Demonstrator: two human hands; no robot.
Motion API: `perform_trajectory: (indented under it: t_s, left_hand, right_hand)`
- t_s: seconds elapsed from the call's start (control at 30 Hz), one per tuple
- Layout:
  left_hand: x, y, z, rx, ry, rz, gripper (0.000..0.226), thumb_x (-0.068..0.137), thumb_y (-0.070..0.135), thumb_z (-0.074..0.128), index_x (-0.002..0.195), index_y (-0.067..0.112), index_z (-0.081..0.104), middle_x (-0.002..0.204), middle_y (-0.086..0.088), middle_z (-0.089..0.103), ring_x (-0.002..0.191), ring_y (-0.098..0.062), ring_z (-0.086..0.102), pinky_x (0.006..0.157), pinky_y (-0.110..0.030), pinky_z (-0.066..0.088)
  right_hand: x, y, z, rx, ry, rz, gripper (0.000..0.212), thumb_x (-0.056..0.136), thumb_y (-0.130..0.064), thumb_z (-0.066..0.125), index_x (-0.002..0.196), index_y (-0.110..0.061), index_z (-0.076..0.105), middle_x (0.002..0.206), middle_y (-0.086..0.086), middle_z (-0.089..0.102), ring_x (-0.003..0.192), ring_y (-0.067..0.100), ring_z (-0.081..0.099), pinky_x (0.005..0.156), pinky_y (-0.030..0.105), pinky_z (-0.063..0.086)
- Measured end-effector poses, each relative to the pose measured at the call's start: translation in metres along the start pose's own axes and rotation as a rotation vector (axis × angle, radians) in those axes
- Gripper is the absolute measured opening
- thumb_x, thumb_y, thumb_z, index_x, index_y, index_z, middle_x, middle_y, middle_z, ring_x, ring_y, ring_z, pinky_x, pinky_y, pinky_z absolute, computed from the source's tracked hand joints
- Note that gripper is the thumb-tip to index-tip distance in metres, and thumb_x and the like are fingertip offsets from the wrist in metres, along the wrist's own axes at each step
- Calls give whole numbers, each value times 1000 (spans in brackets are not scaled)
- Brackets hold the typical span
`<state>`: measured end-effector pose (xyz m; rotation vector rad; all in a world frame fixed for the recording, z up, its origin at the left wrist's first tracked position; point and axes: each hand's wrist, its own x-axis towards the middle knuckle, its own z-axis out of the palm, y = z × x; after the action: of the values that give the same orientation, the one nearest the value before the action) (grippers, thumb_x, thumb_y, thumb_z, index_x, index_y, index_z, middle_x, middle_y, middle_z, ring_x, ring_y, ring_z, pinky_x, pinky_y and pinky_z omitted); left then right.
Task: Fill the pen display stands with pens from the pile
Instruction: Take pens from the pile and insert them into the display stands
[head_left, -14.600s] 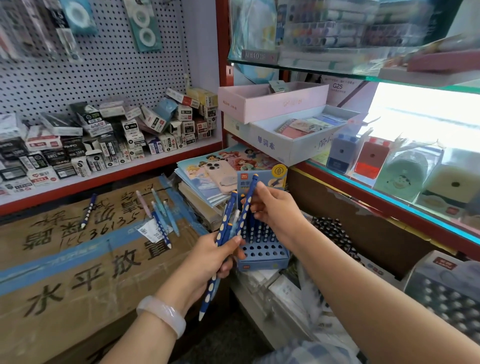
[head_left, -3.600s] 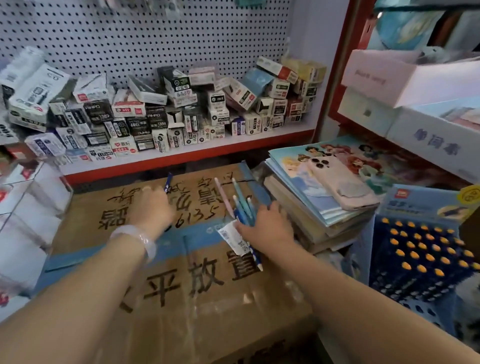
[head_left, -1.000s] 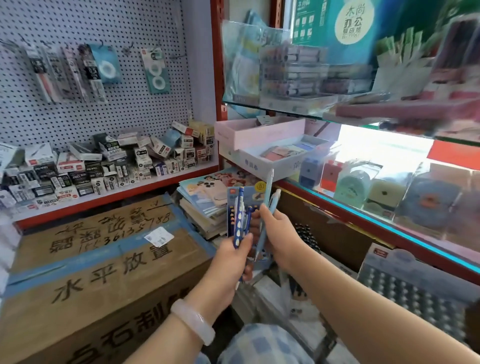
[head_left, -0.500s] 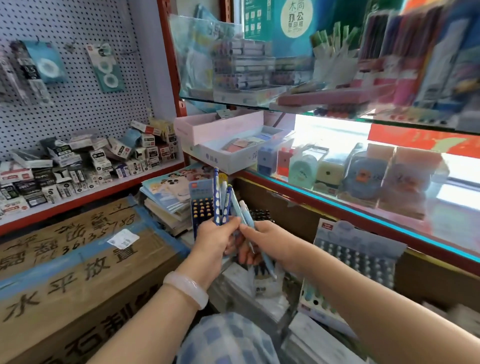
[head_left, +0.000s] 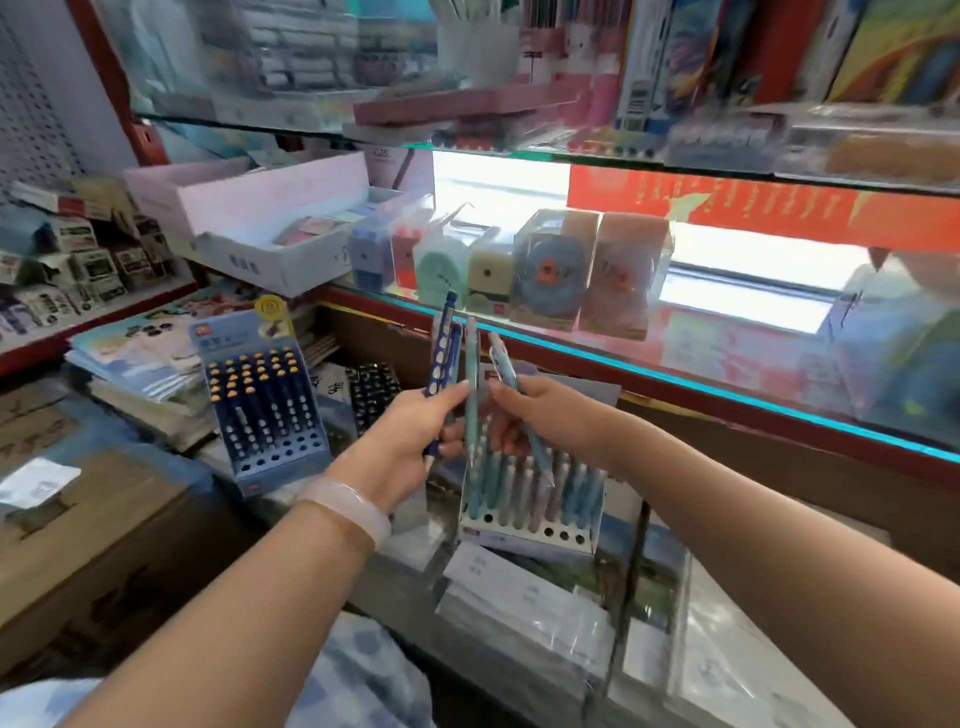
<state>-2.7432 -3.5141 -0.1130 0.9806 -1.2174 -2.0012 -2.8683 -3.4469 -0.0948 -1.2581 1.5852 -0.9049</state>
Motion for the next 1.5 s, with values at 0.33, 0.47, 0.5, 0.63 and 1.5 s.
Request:
perform_trajectory:
  t_s: [0.33, 0.47, 0.5, 0.63, 1.5]
  left_hand:
    - [-6, -9, -13, 76, 2, 6, 16, 96, 11, 45, 86, 1, 53, 60, -4, 59, 30, -2, 31, 29, -13, 26]
    - [-9, -21, 0, 142, -40, 48, 17, 96, 8, 47, 84, -1, 54, 65, -7, 62, 30, -2, 30, 29, -13, 25]
    - [-9, -24, 3, 148, -38, 49, 17, 96, 9, 47, 86, -2, 54, 62, -5, 62, 30, -2, 30, 29, -13, 25]
    - [-8, -39, 9, 200, -26, 24, 17, 96, 12, 48, 90, -2, 54, 54, 0, 62, 30, -3, 30, 31, -14, 26]
    - [-11, -55, -14, 207, 31, 0, 14, 94, 10, 52, 91, -3, 55, 75, -11, 62, 33, -3, 32, 30, -14, 27]
  right_hand:
    - [-1, 44, -36, -492, 460, -44, 52, 94, -51, 39, 82, -6, 59, 75, 8, 63, 68, 25, 61, 72, 45, 52]
    - [-28, 73, -49, -425, 395, -47, 31, 94, -34, 51, 95, -5, 61, 79, -2, 65, 66, 5, 63, 55, 18, 50]
    - [-34, 79, -49, -419, 356, -30, 22, 94, -30, 53, 97, -9, 59, 77, -8, 61, 61, -2, 59, 52, 12, 45]
    - [-45, 105, -38, -445, 331, 31, 5, 92, -26, 58, 92, -26, 53, 79, -15, 57, 66, -4, 54, 59, 14, 45]
    - [-28, 156, 14, -607, 426, 249, 12, 98, -15, 44, 102, -8, 52, 104, 17, 64, 93, 30, 60, 77, 35, 50]
